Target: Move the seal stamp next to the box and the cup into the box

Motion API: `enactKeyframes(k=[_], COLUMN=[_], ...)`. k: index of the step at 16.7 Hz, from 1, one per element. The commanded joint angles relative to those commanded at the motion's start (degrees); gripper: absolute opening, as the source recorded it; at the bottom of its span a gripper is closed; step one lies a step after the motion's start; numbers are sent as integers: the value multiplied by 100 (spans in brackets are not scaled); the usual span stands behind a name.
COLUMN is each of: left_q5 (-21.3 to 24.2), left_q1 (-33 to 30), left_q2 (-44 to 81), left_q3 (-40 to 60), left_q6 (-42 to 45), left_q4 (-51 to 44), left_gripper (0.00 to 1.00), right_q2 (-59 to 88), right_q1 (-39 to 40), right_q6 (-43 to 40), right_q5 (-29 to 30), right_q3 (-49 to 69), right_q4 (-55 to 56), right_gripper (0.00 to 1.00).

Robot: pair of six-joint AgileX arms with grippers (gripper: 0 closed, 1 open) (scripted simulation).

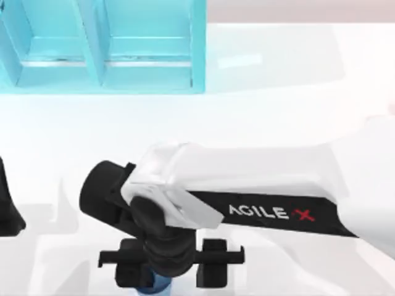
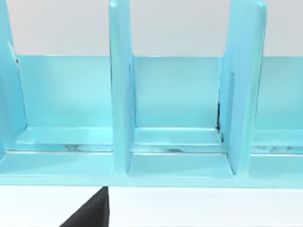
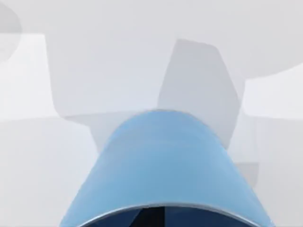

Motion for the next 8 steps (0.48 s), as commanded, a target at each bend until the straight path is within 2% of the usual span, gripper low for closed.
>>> enactKeyframes(k=[6,8], left_q5=[0,0], left_q1=[0,0], left_q2=[0,0], left_q3=[0,0], left_q6=[0,0], left_q4=[0,0], left_gripper=[100,100], right_q2=[0,0], right_q1=[0,0], right_q6=[0,0], right_q5=[0,0], right_q3=[0,0], right_q4=[0,0], right_gripper=[2,0])
